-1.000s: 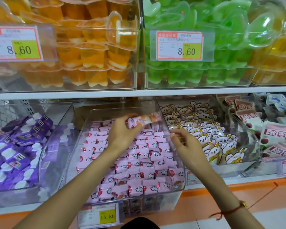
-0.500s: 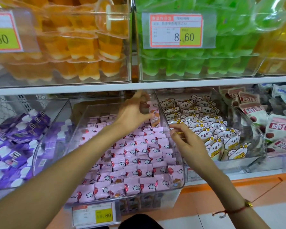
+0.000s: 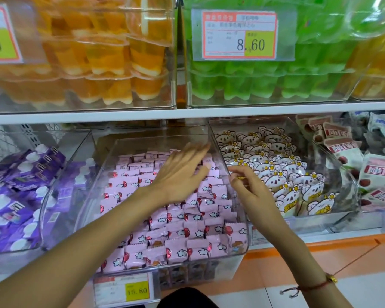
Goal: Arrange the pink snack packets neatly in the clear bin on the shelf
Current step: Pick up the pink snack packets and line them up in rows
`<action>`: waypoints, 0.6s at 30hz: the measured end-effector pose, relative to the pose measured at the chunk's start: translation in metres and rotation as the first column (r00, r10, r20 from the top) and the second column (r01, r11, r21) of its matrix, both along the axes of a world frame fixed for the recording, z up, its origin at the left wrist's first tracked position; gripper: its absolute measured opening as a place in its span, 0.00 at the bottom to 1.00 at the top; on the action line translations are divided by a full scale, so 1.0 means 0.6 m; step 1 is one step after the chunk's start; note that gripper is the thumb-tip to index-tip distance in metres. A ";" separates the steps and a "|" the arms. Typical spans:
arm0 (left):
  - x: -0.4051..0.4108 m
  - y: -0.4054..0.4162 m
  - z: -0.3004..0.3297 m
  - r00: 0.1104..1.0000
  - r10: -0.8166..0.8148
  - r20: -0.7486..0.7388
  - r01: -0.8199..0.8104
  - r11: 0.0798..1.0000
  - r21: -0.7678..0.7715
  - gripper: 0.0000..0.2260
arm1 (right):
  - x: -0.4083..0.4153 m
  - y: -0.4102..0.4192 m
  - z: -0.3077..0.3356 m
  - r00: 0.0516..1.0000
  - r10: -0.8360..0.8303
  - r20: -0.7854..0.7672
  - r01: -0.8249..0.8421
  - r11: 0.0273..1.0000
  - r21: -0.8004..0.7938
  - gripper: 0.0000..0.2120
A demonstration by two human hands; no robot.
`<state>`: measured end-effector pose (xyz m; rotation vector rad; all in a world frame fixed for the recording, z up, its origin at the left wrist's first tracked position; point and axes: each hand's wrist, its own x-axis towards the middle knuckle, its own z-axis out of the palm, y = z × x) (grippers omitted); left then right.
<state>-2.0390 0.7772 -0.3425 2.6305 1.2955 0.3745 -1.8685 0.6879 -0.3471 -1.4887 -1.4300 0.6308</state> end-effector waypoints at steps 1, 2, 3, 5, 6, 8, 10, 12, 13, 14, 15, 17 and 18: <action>-0.001 -0.009 -0.010 0.997 0.000 -0.071 -0.003 0.999 -0.038 0.24 | 0.000 0.000 0.000 1.000 -0.003 0.001 0.003 1.000 -0.006 0.09; -0.002 -0.015 -0.019 0.988 -0.009 -0.157 -0.006 0.995 -0.096 0.24 | 0.000 0.000 0.000 1.000 -0.008 0.005 0.009 1.000 -0.014 0.10; -0.003 -0.018 -0.025 0.976 -0.018 -0.219 -0.015 0.989 -0.146 0.24 | -0.001 0.000 0.000 1.000 -0.012 0.008 0.012 1.000 -0.022 0.10; -0.004 -0.014 -0.026 0.966 -0.026 -0.258 -0.025 0.981 -0.191 0.24 | -0.002 0.000 0.002 1.000 -0.014 0.009 0.014 1.000 -0.028 0.10; -0.003 -0.013 -0.024 0.964 -0.027 -0.265 -0.026 0.980 -0.196 0.24 | -0.003 -0.001 0.003 1.000 -0.016 0.011 0.016 0.999 -0.030 0.10; -0.002 -0.017 -0.016 0.963 -0.027 -0.269 -0.033 0.975 -0.218 0.24 | -0.004 -0.003 0.005 1.000 -0.018 0.021 0.019 0.999 -0.039 0.10; -0.001 -0.027 0.002 0.977 -0.014 -0.212 -0.044 0.962 -0.268 0.25 | -0.004 -0.005 0.010 0.999 -0.004 0.038 0.005 0.999 -0.044 0.10; -0.012 -0.044 0.030 0.994 0.040 -0.105 -0.067 0.960 -0.273 0.24 | 0.001 -0.007 0.018 0.998 0.033 0.055 -0.030 0.998 -0.062 0.10; -0.025 -0.055 0.043 0.995 0.072 -0.062 -0.084 0.973 -0.216 0.23 | 0.003 -0.009 0.023 0.996 0.050 0.074 -0.044 0.997 -0.069 0.10; -0.045 -0.068 0.054 0.994 0.109 -0.026 -0.111 0.987 -0.116 0.22 | 0.005 -0.011 0.028 0.989 0.047 0.142 -0.039 0.997 -0.059 0.10; -0.070 -0.085 0.062 0.988 0.155 0.026 -0.155 0.988 0.007 0.21 | 0.007 -0.014 0.034 0.961 0.010 0.276 -0.006 1.000 -0.016 0.11; -0.134 -0.119 0.073 0.949 0.278 0.150 -0.307 0.923 0.232 0.21 | 0.001 -0.015 0.049 0.828 -0.104 0.551 0.038 0.991 0.130 0.14; -0.166 -0.132 0.075 0.917 0.351 0.190 -0.395 0.870 0.297 0.22 | -0.011 -0.013 0.057 0.776 -0.120 0.619 0.013 0.985 0.175 0.15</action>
